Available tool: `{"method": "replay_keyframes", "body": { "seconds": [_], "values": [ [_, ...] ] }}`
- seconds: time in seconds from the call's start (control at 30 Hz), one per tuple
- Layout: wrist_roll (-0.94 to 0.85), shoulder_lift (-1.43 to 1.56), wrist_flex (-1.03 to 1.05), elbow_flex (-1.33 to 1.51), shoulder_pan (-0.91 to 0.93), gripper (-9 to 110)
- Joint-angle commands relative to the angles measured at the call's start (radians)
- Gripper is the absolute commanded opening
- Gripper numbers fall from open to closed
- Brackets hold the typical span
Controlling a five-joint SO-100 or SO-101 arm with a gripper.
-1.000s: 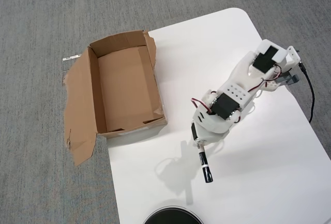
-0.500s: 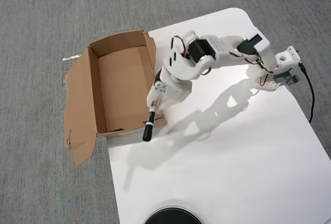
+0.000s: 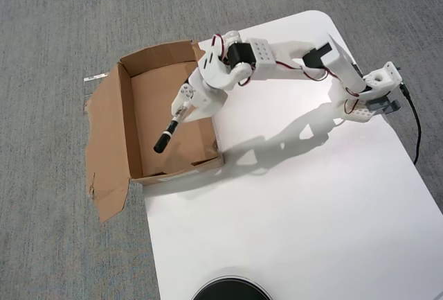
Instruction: Grasp a pen and put it in the box.
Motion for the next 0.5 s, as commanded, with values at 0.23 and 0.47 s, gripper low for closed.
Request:
{"method": "replay_keyframes", "body": {
  "seconds": [0.23,0.47],
  "values": [
    [0.004,-0.100,-0.002,-0.016,0.079,1],
    [0.004,-0.209,0.002,-0.016,0.071,2]
  ]
}}
